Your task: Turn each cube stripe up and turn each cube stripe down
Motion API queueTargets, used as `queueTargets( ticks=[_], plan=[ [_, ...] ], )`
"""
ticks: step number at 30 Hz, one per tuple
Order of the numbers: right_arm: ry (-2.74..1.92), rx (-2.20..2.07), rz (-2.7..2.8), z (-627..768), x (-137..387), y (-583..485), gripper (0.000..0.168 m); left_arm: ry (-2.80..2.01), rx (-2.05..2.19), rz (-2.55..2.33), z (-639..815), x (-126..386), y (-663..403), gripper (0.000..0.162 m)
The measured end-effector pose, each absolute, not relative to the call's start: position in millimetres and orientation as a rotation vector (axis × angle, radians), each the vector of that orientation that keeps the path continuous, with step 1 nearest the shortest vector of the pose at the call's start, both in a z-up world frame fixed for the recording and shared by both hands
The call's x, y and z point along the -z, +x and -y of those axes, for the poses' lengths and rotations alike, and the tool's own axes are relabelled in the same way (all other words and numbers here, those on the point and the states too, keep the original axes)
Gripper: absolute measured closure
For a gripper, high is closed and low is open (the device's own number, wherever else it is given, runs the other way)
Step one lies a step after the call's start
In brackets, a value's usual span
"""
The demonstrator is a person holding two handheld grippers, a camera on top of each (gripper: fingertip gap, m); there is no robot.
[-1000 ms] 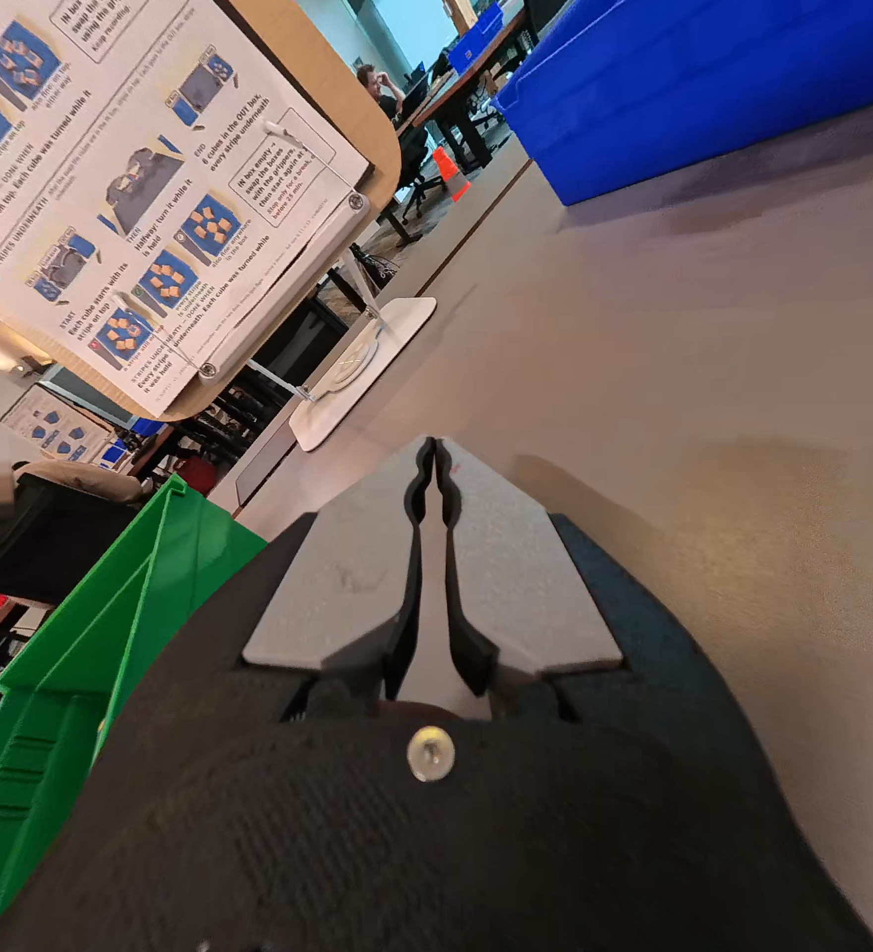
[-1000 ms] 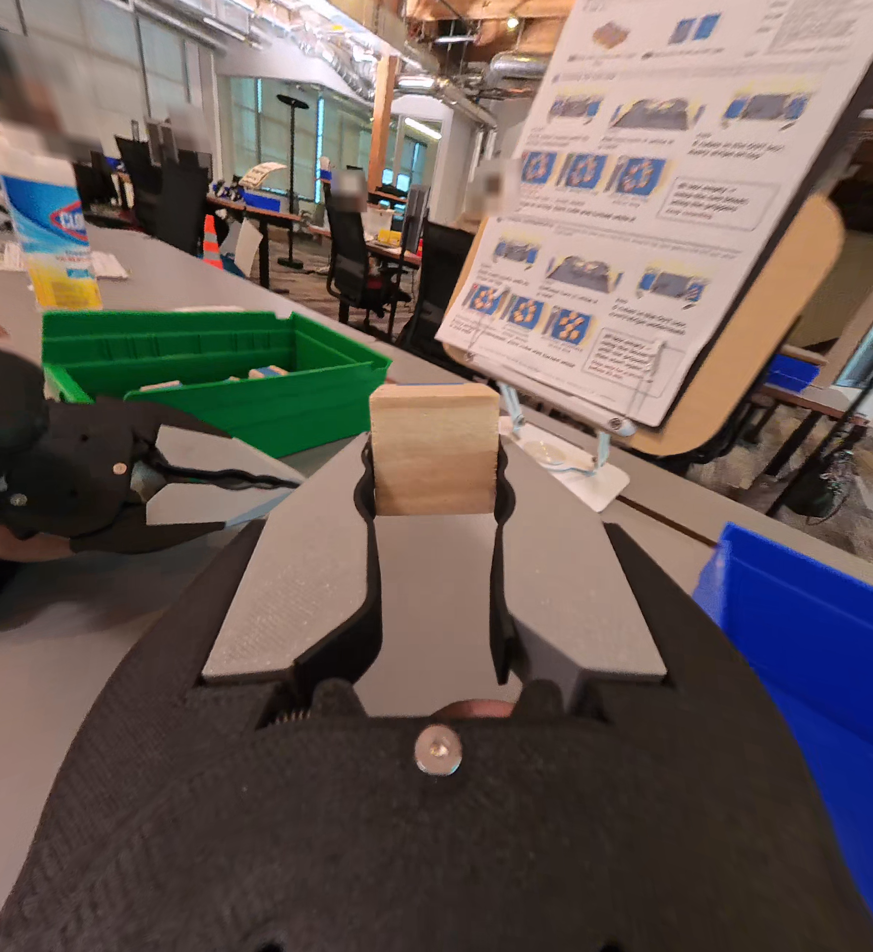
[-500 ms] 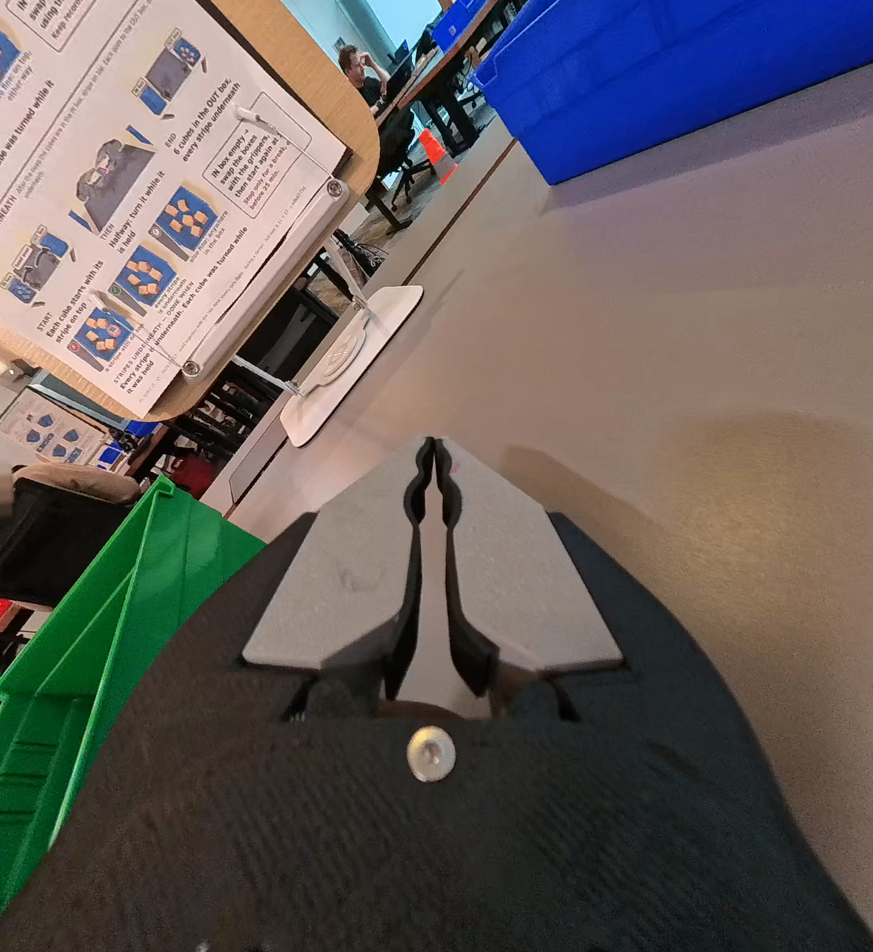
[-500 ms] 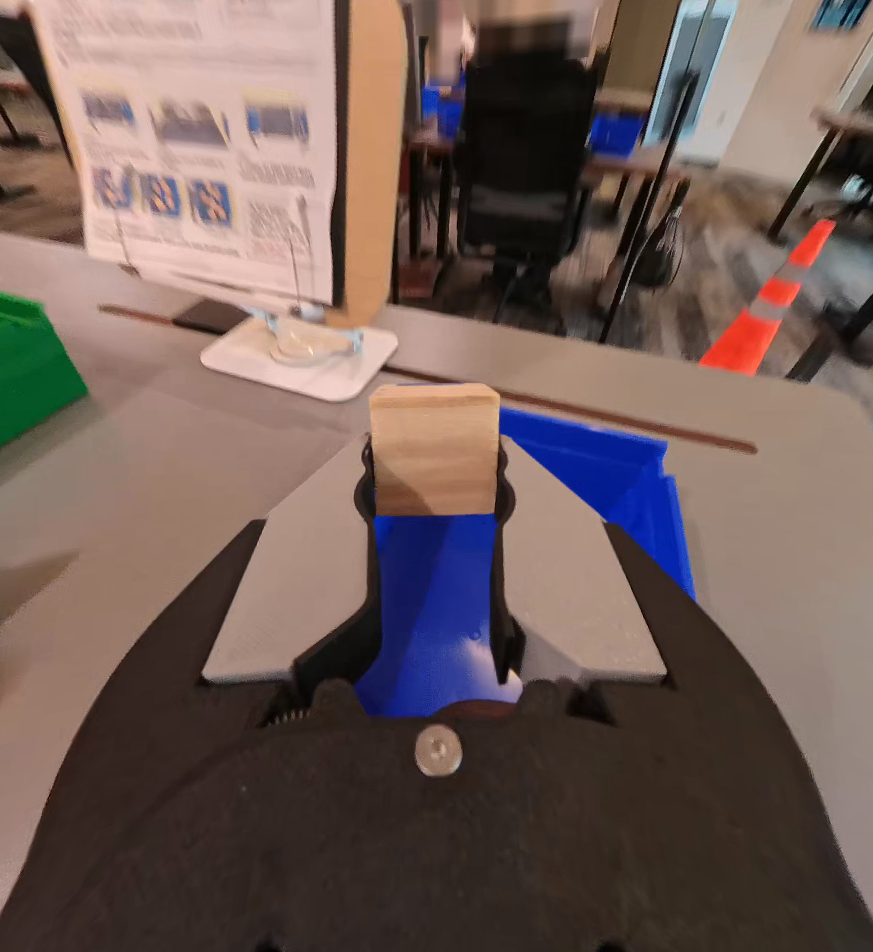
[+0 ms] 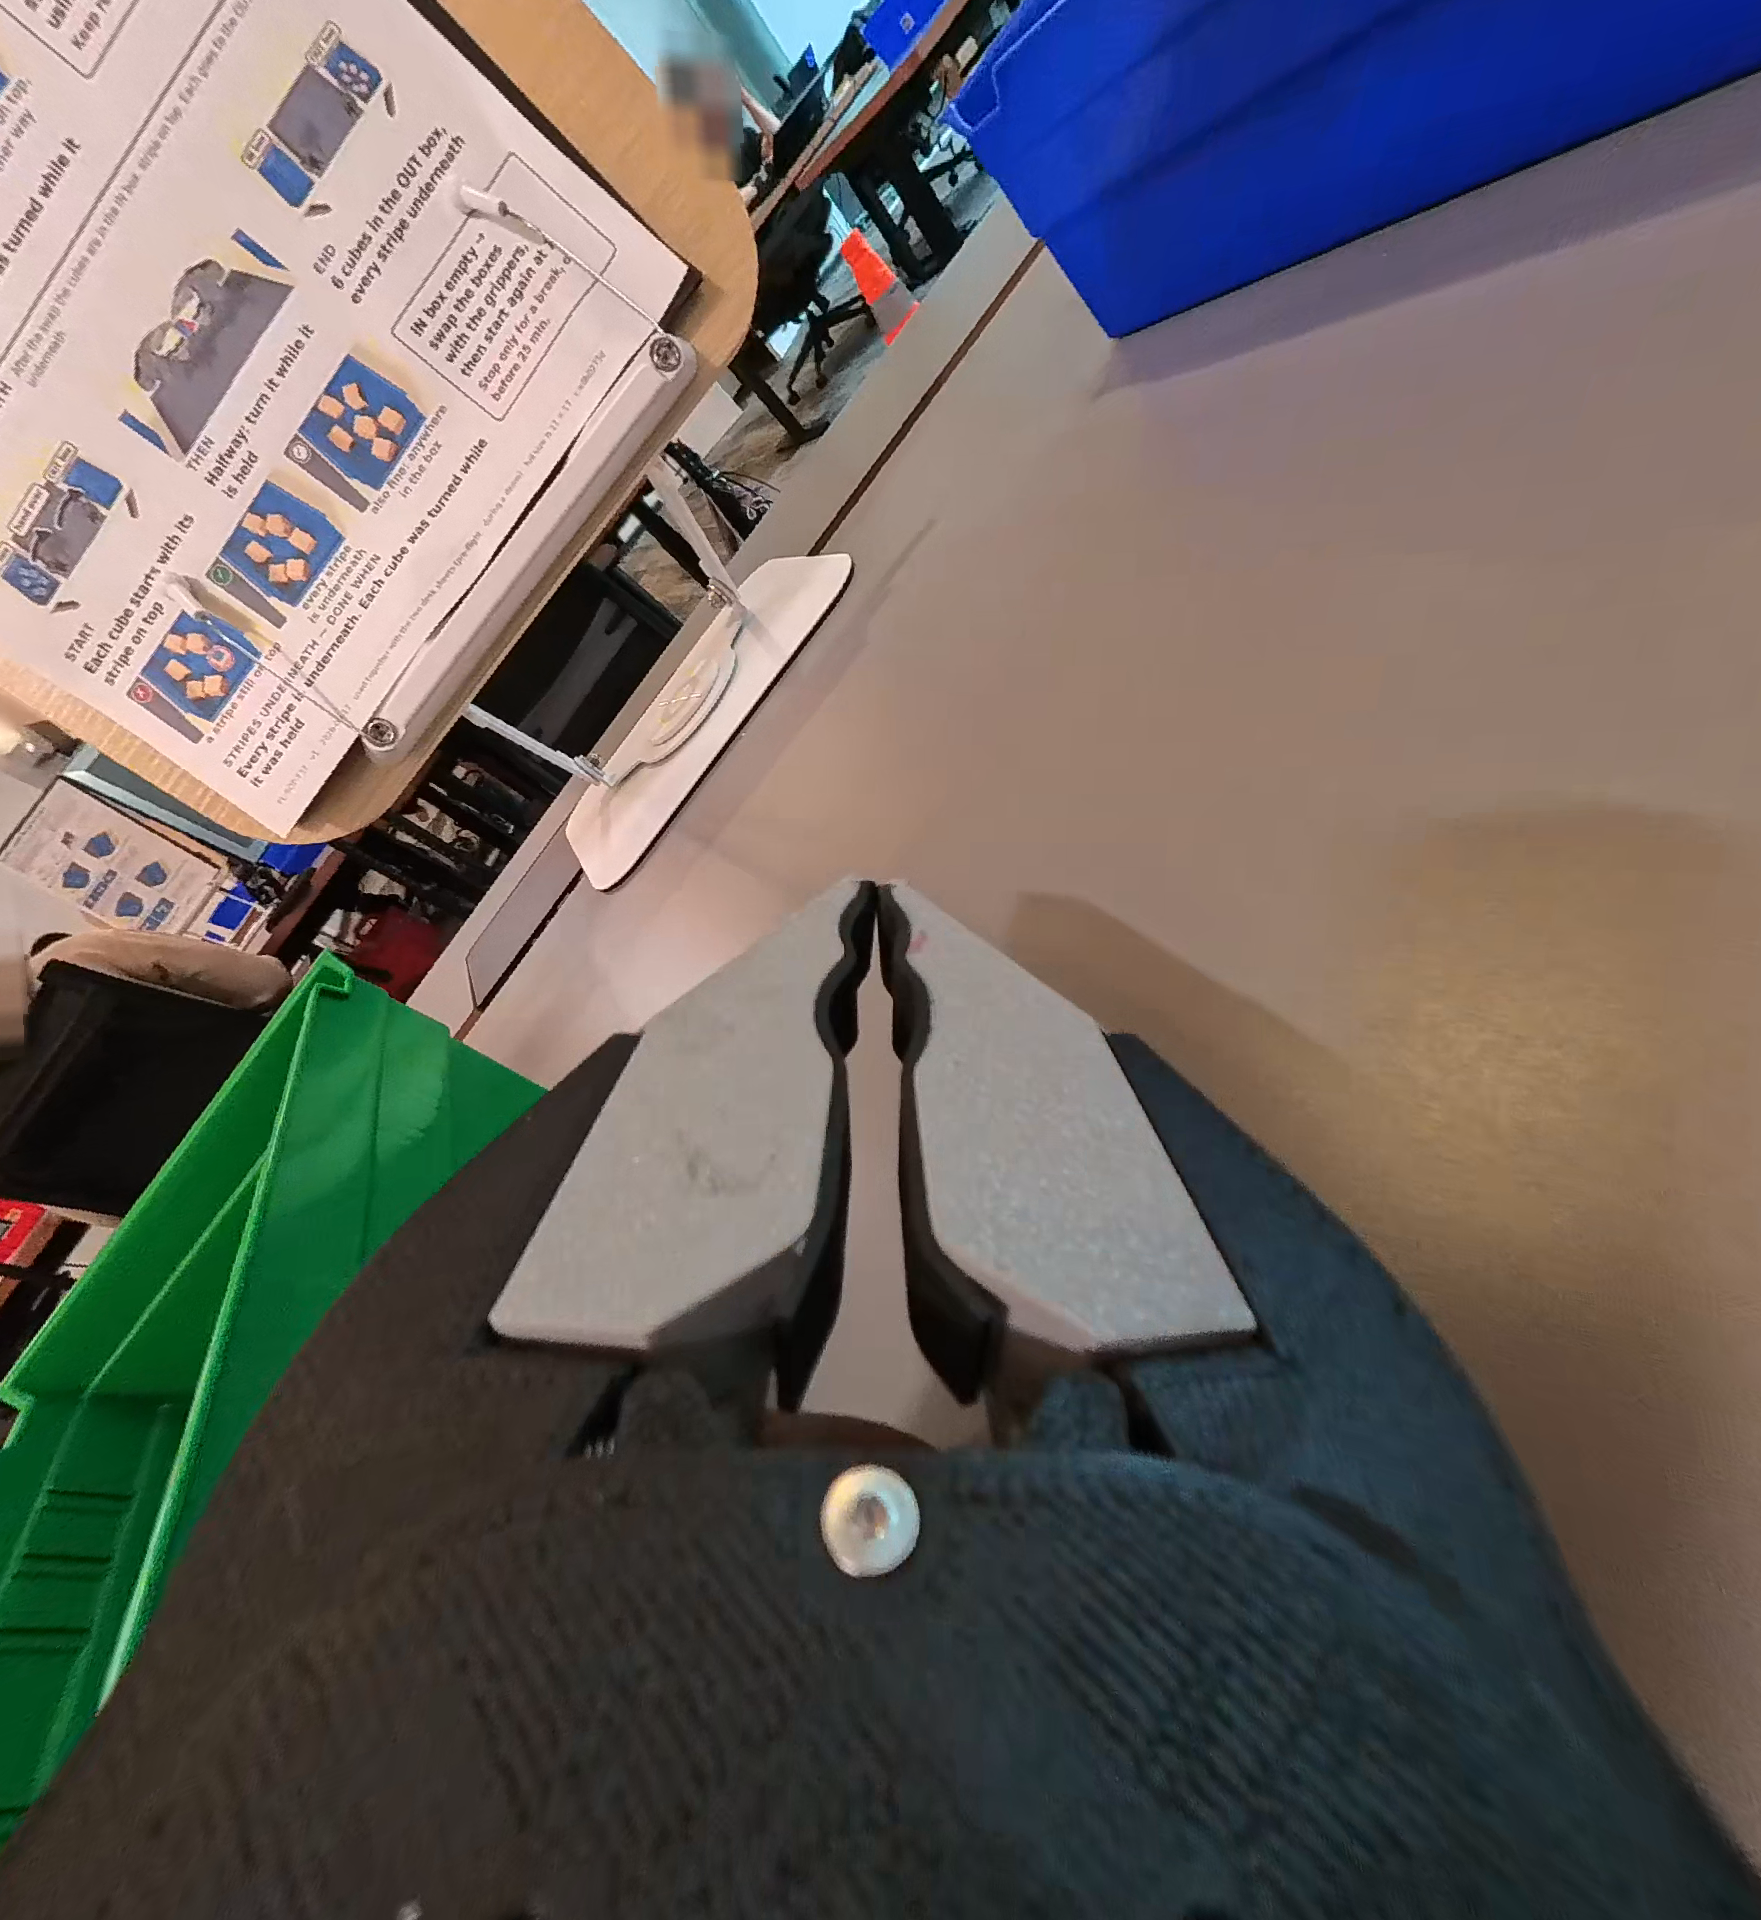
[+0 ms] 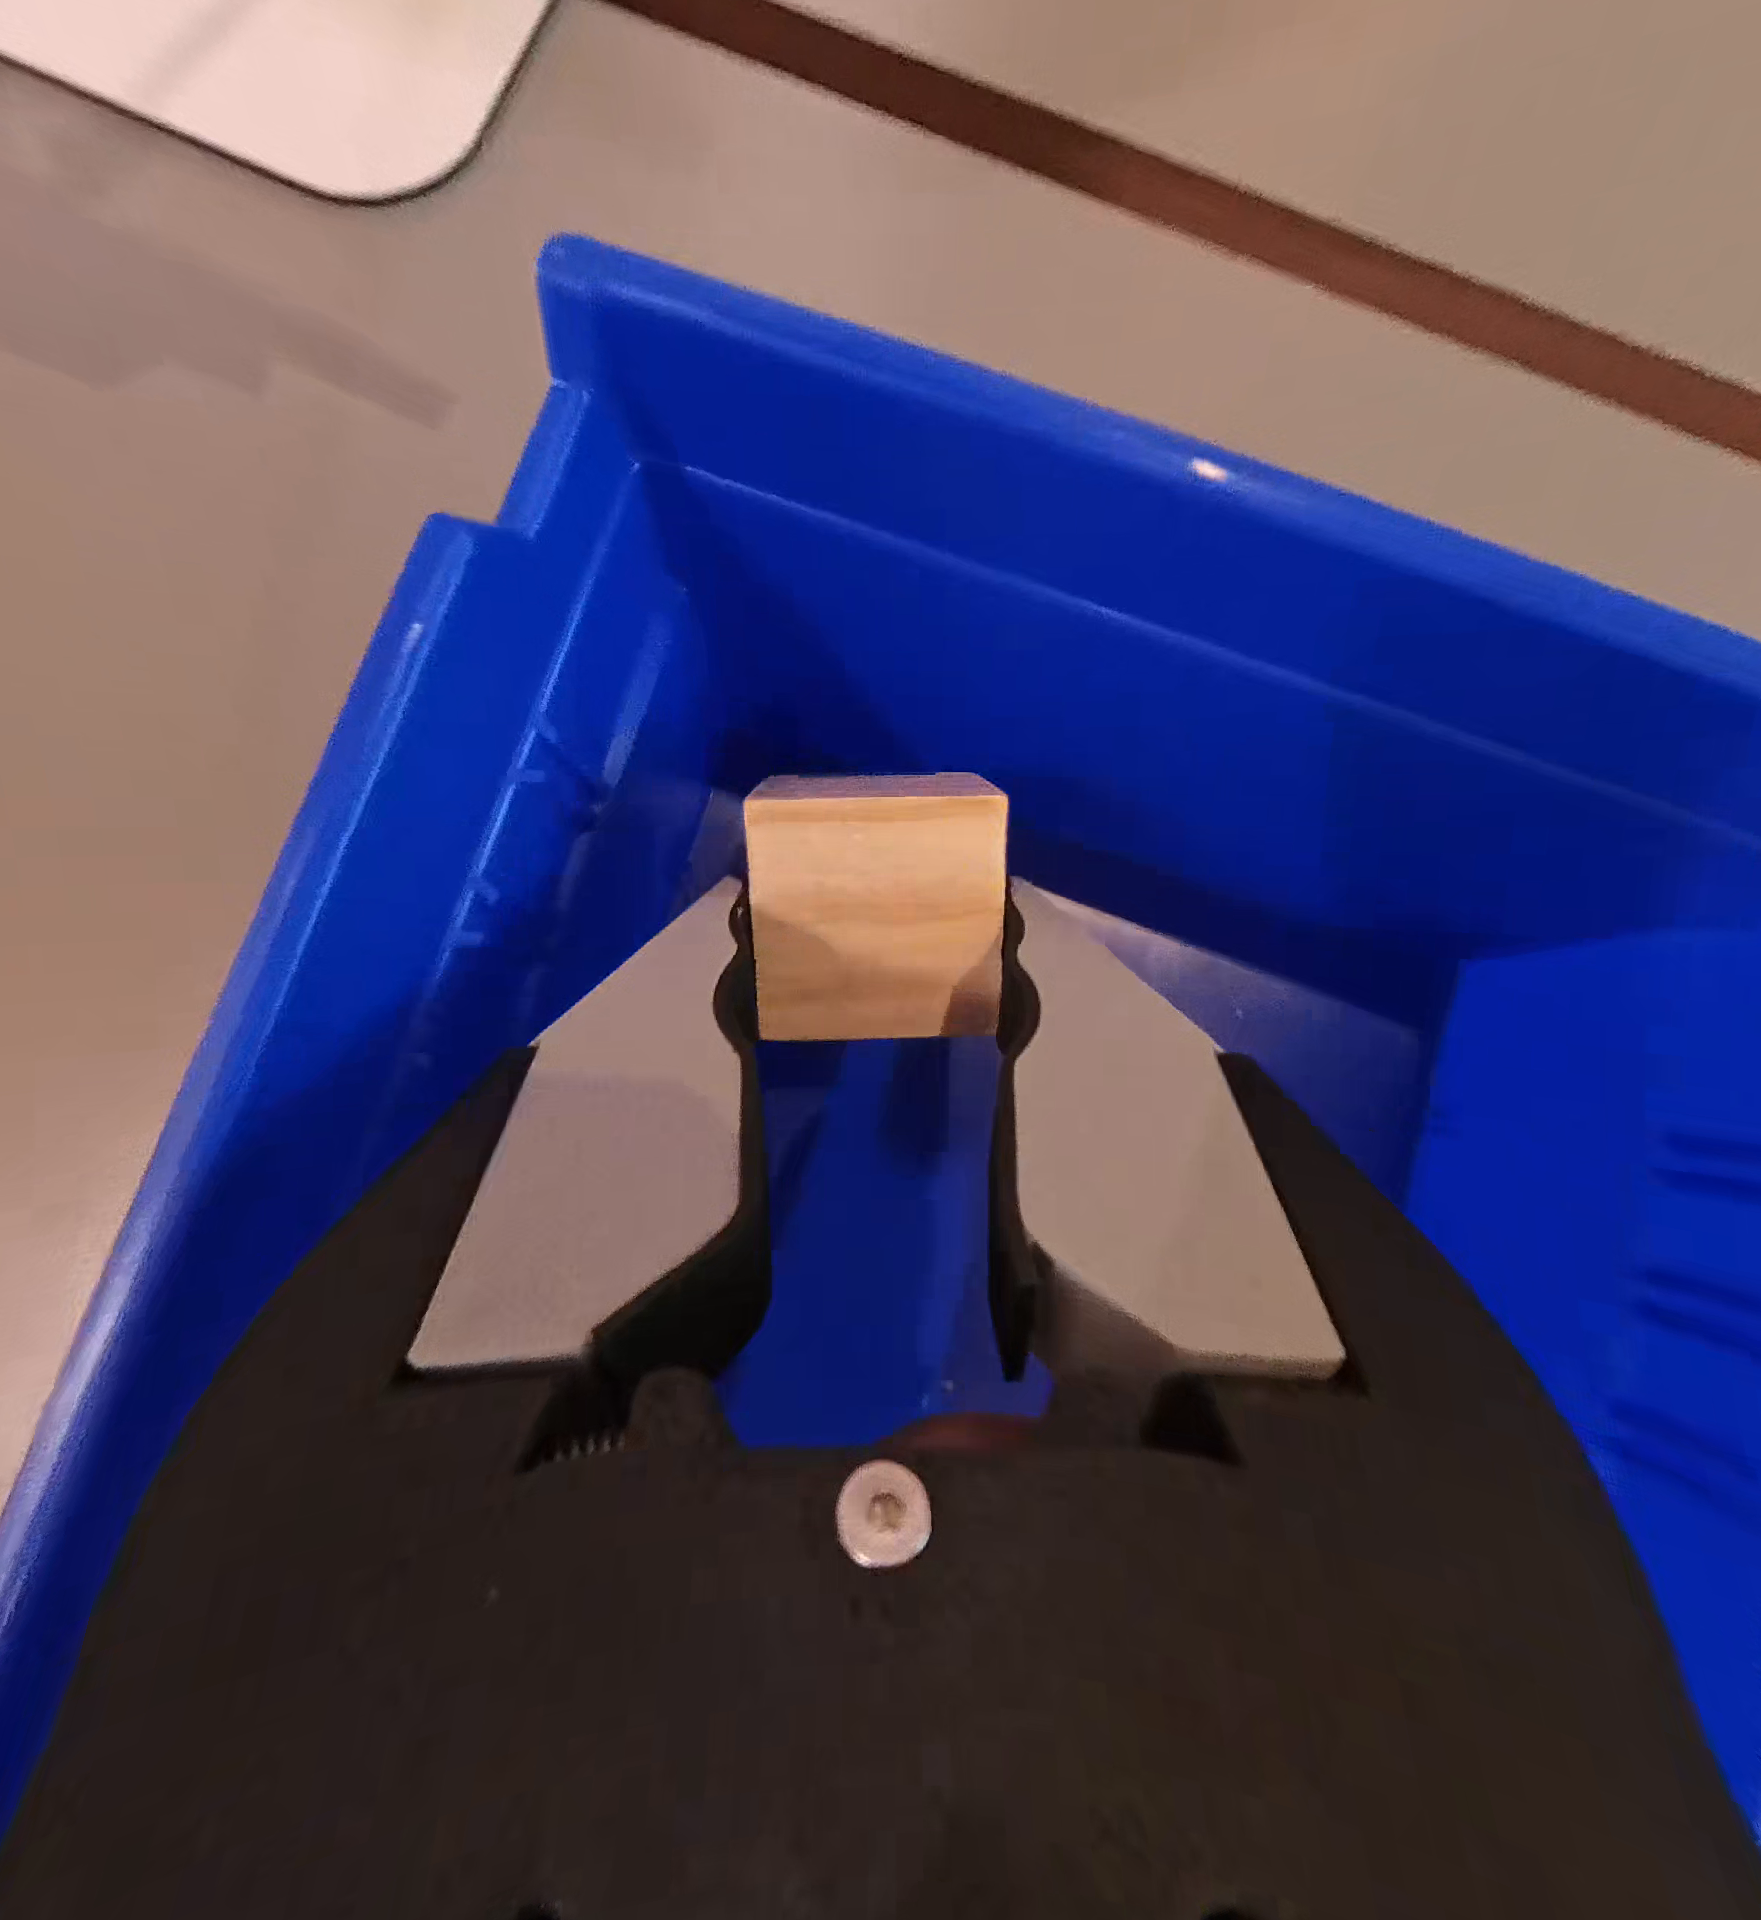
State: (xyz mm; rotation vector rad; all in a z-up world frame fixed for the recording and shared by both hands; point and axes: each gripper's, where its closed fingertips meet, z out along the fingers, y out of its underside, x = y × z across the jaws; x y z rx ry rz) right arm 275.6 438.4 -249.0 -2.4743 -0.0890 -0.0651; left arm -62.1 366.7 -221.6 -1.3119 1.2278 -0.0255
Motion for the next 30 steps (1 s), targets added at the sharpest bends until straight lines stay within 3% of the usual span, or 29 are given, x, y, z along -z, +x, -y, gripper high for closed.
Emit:
queueTargets(
  ticks=[3, 7, 13, 18, 22, 27, 28, 30],
  plan=[
    [-2.568, 0.086, 0.092, -439.8, 264.7, 275.4, 0.123, -1.310, 0.022, -1.237, -365.9, 222.8, -61.7, 0.162],
    [-2.506, 0.094, 0.115, -441.9, 242.7, 271.0, 0.113, -1.332, 0.038, -1.220, -368.5, 221.7, -65.0, 0.160],
    [-2.216, 0.098, 0.096, -421.3, 151.3, 255.0, 0.115, -1.378, 0.068, -1.190, -372.3, 220.7, -69.1, 0.156],
    [-1.945, -0.111, 0.237, -383.6, 86.1, 163.9, 0.119, -1.419, 0.069, -1.179, -376.7, 223.7, -71.0, 0.151],
    [-1.937, -0.467, 0.432, -360.7, 126.4, 61.4, 0.113, -1.447, 0.035, -1.176, -380.8, 227.4, -72.4, 0.147],
    [-1.909, -0.429, 0.448, -377.0, 210.7, 24.6, 0.119, -1.450, 0.025, -1.251, -376.2, 237.0, -68.3, 0.139],
    [-1.974, -0.461, 0.480, -374.9, 221.6, 17.1, 0.113, -1.460, 0.029, -1.260, -376.0, 238.7, -68.3, 0.138],
    [-1.962, -0.420, 0.524, -374.6, 225.4, 13.6, 0.118, -1.497, 0.058, -1.254, -375.3, 239.9, -69.1, 0.138]
  ],
)
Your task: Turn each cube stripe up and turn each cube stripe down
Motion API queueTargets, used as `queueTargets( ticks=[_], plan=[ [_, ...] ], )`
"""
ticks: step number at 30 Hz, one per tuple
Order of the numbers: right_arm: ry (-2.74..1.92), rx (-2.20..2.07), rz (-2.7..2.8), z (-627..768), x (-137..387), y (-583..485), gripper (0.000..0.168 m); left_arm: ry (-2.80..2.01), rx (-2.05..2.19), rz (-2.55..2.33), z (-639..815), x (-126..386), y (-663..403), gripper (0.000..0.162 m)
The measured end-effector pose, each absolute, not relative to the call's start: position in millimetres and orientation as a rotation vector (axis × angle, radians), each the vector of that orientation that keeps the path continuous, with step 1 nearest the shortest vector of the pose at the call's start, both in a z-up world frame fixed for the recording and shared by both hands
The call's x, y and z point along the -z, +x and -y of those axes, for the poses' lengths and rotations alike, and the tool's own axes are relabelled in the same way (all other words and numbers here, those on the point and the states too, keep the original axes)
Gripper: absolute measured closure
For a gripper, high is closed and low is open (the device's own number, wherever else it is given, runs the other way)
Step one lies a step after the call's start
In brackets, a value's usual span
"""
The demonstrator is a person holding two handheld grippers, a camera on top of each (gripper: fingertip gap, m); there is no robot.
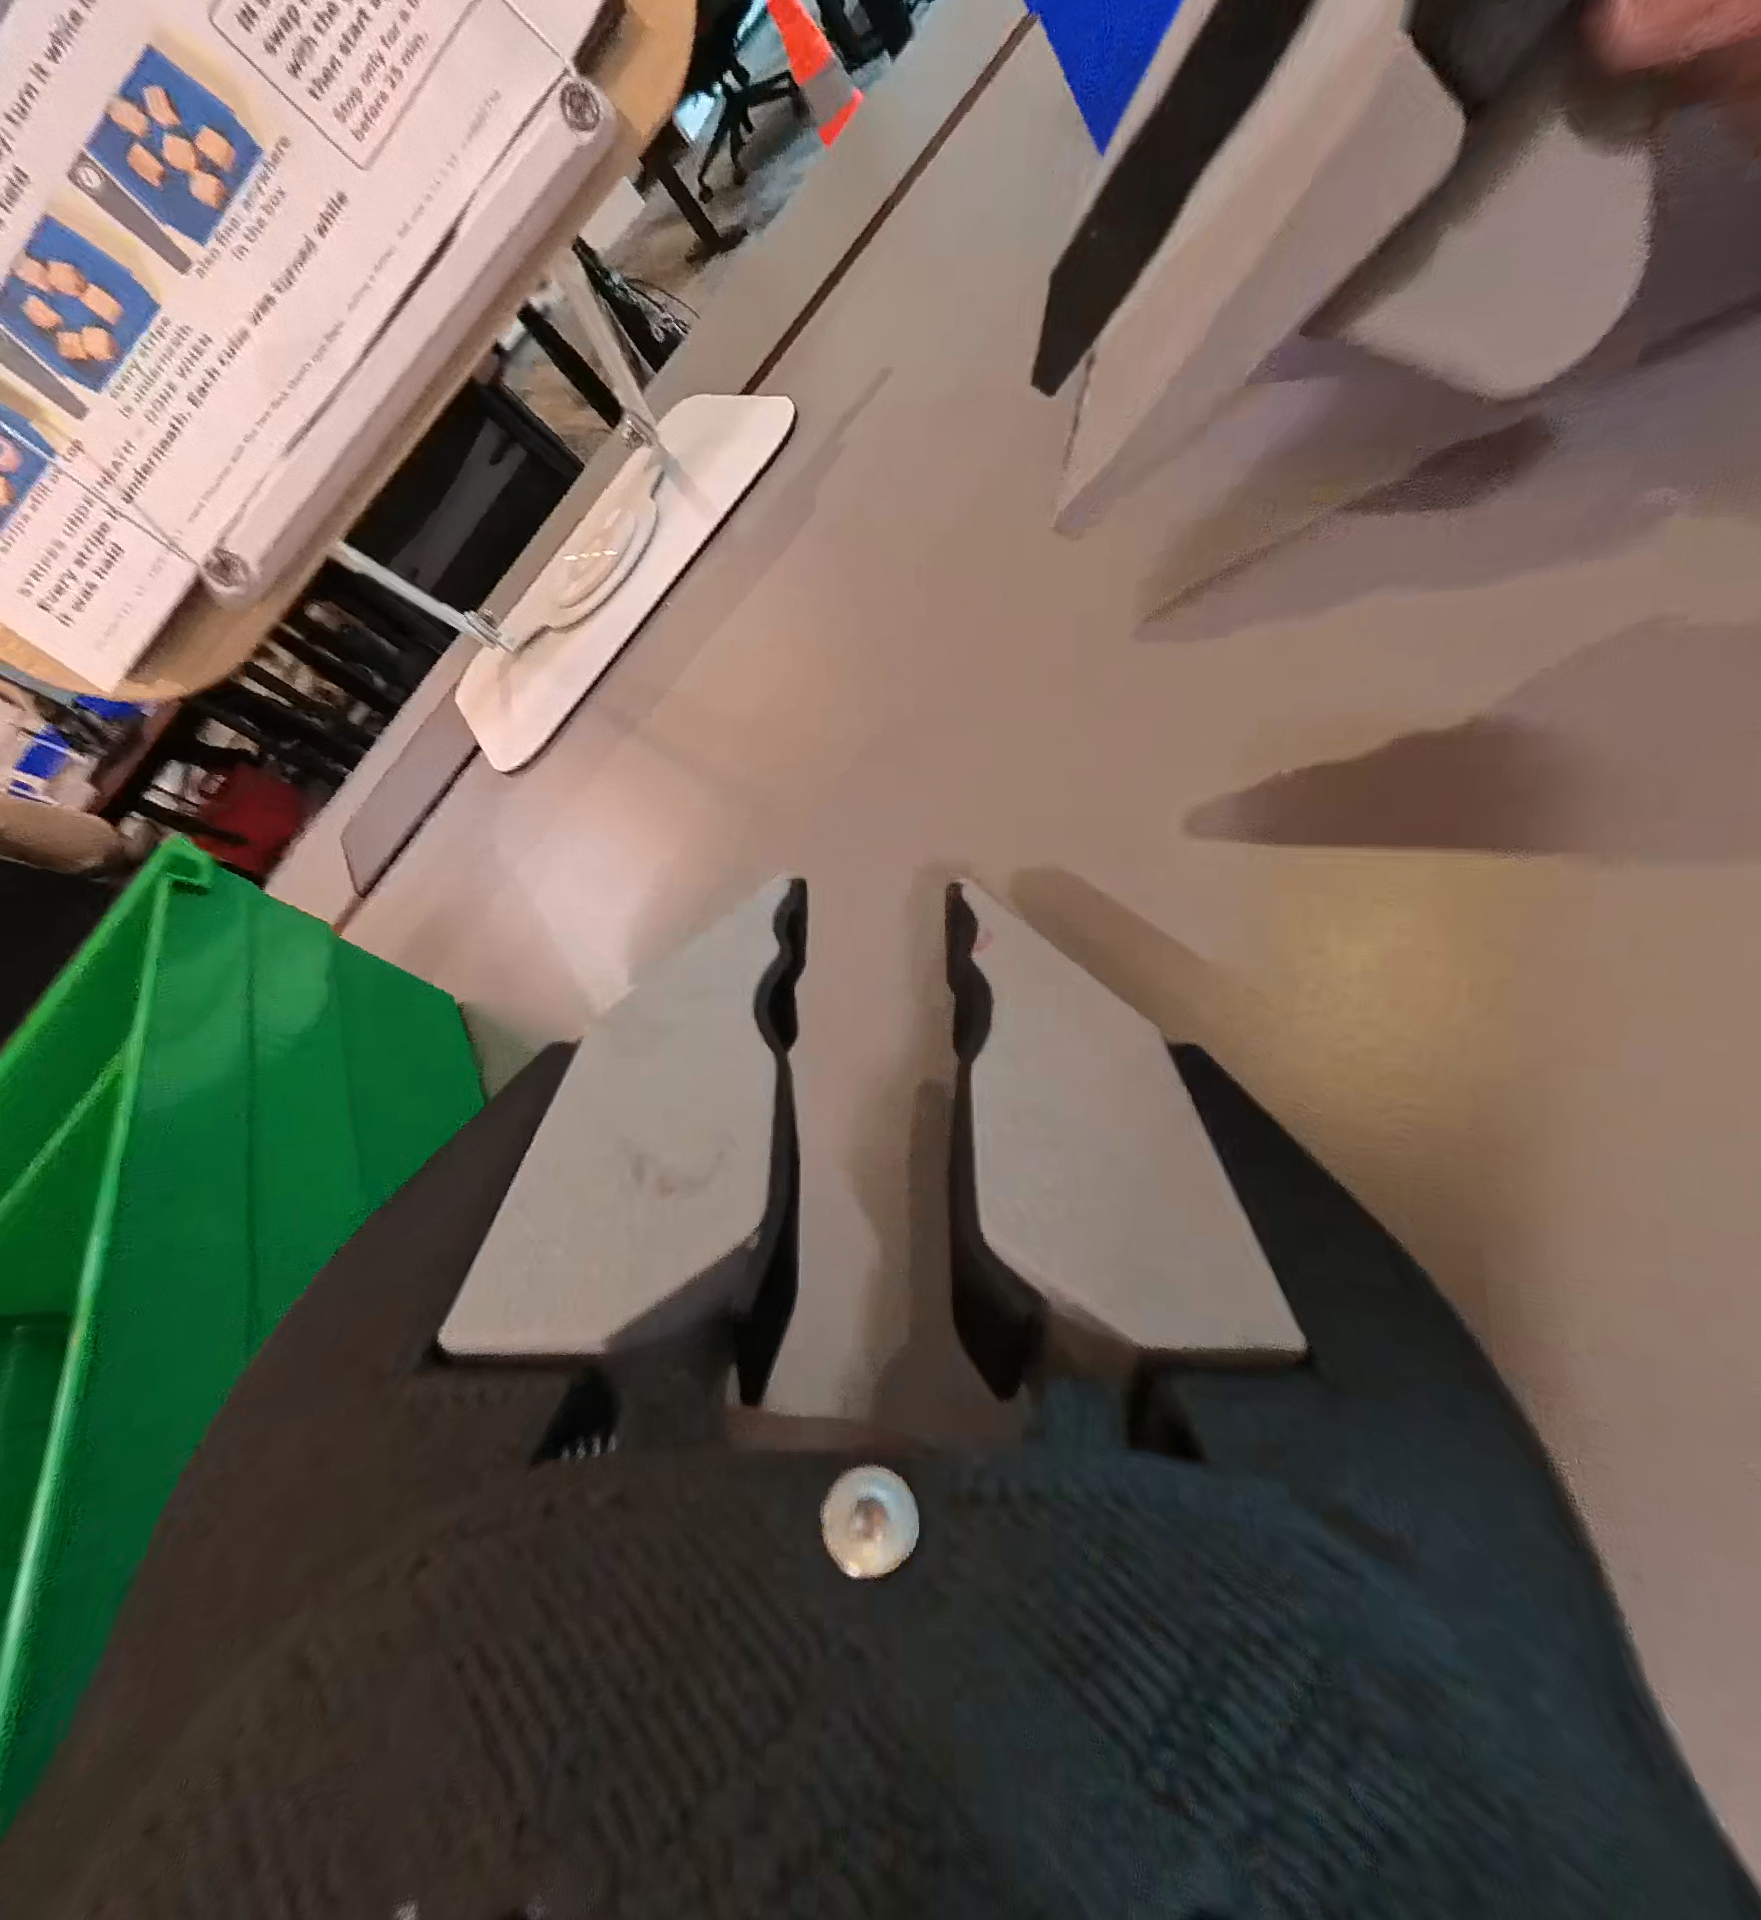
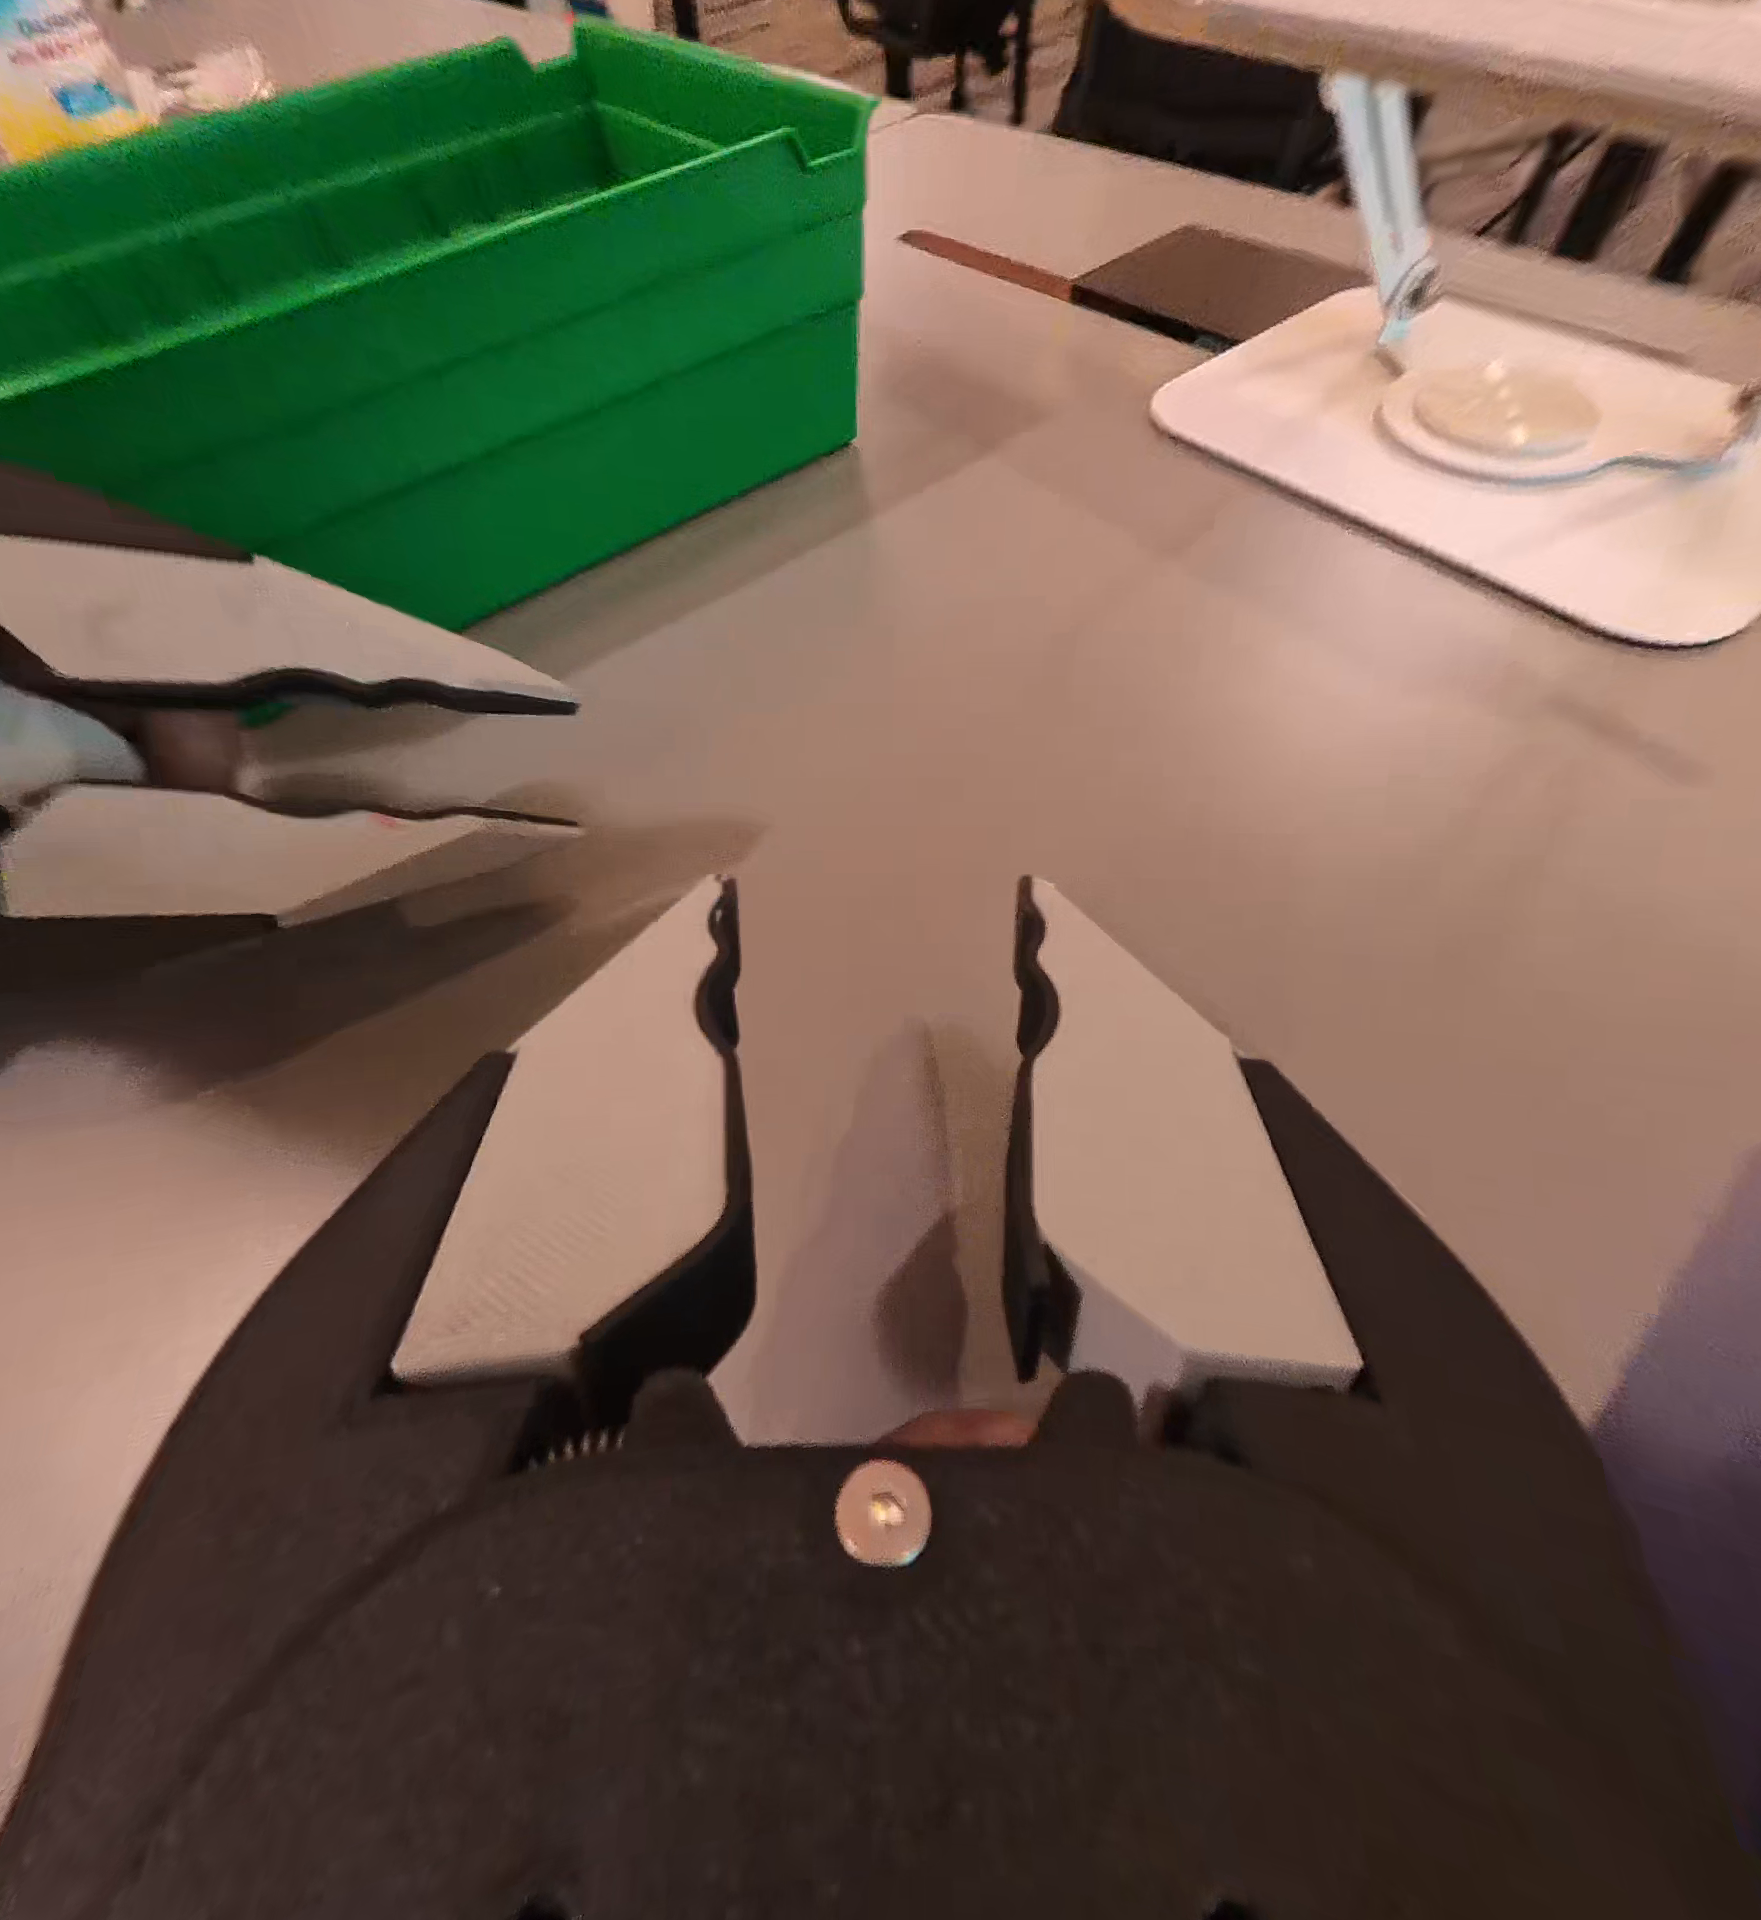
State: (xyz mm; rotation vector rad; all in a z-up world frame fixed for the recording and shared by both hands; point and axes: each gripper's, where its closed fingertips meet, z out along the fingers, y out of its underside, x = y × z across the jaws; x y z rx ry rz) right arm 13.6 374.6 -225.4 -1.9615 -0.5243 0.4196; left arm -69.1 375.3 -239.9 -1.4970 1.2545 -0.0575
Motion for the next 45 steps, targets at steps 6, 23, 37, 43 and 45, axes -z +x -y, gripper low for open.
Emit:
queueTargets(
  ticks=[6, 23, 37, 43, 45],
  plan=[
    [-2.004, -0.413, 0.554, -370.3, 238.2, 10.4, 0.119, -1.636, 0.198, -1.120, -369.7, 194.8, -95.5, 0.134],
    [-1.960, -0.388, 0.578, -364.9, 226.2, 6.5, 0.120, -2.394, 0.005, -0.724, -478.7, 243.2, -313.3, 0.099],
    [-1.947, -0.721, 0.712, -338.6, 221.7, -29.7, 0.120, -1.801, 0.154, -0.943, -453.9, 132.5, -219.6, 0.113],
    [-1.843, -1.062, 0.781, -310.9, 199.7, -53.0, 0.117, -1.273, 0.356, -1.152, -371.6, 80.7, -109.7, 0.113],
    [-1.809, -1.095, 0.778, -309.1, 193.0, -52.0, 0.116, -1.123, 0.458, -1.158, -346.9, 77.5, -82.0, 0.113]
  ],
)
